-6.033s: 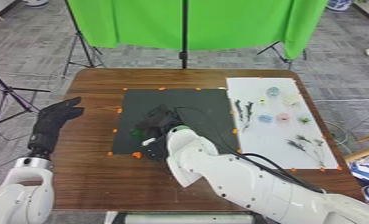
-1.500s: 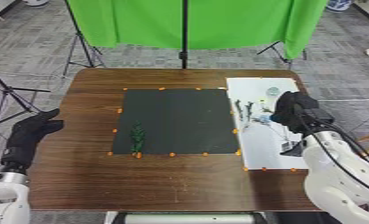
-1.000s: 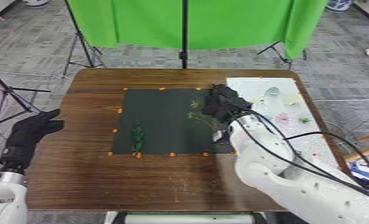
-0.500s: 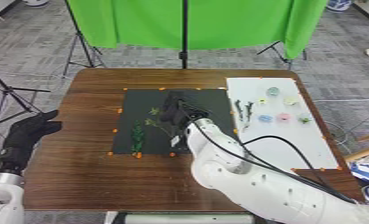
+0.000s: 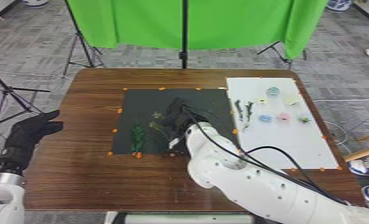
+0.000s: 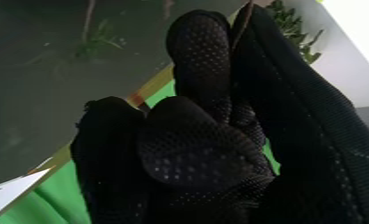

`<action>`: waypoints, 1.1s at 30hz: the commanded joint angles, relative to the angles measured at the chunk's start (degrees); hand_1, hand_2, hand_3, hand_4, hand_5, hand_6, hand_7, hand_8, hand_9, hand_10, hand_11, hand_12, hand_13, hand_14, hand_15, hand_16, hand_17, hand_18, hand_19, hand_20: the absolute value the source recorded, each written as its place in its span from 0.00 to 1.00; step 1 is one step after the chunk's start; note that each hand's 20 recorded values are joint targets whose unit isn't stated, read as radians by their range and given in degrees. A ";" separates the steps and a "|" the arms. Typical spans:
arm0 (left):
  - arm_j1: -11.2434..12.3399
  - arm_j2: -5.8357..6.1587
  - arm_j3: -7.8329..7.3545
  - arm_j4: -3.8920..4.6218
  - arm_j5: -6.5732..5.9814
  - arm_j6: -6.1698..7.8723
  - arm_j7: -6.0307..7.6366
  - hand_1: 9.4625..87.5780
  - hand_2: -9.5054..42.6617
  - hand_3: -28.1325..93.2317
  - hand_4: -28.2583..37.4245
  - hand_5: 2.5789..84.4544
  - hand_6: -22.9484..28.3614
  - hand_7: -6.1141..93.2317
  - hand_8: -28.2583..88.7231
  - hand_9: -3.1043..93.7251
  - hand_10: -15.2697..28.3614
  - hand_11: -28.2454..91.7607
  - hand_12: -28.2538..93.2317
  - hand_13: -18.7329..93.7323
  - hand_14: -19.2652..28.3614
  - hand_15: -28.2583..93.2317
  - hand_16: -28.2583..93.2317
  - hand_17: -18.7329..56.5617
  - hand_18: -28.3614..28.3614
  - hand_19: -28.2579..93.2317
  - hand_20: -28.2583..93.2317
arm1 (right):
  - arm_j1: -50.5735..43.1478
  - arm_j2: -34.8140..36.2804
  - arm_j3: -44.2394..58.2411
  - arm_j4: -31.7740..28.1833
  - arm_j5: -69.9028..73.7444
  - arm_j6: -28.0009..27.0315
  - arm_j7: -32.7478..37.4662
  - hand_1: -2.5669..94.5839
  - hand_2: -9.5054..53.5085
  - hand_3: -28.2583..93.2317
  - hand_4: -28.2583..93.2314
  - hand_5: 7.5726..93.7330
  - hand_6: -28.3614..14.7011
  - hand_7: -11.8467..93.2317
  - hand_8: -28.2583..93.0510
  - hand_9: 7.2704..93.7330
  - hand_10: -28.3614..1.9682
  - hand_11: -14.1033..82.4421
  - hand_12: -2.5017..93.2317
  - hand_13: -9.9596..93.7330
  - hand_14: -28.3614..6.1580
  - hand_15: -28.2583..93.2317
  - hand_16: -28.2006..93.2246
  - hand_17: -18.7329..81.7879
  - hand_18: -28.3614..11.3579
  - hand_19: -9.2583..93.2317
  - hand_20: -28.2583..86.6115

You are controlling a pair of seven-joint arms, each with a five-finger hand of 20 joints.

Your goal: Arrange flowers

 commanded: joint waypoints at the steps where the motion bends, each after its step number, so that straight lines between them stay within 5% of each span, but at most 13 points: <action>1: 0.16 -0.29 0.13 0.16 0.39 -0.94 -0.60 0.20 0.52 0.76 0.00 0.56 0.60 0.15 0.19 0.56 0.72 0.40 0.31 0.54 0.81 0.38 0.20 0.41 0.71 0.32 0.36 | -0.96 -0.04 0.53 -0.04 -0.91 0.18 -0.16 0.62 0.00 0.68 0.17 0.76 0.53 0.53 0.37 0.99 0.56 0.55 0.29 1.00 0.82 0.76 0.38 0.94 0.55 0.98 0.56; 33: 0.34 -0.53 -0.46 0.12 0.81 -1.99 -0.99 0.23 0.41 0.76 0.03 0.56 0.60 0.14 0.19 0.55 0.71 0.39 0.32 0.53 0.81 0.37 0.20 0.41 0.71 0.32 0.36 | -2.25 1.27 1.26 -0.64 0.10 -3.49 -1.07 0.52 0.00 0.68 0.17 0.75 0.52 0.46 0.37 0.99 0.52 0.53 0.28 1.00 0.79 0.73 0.39 0.93 0.54 0.97 0.55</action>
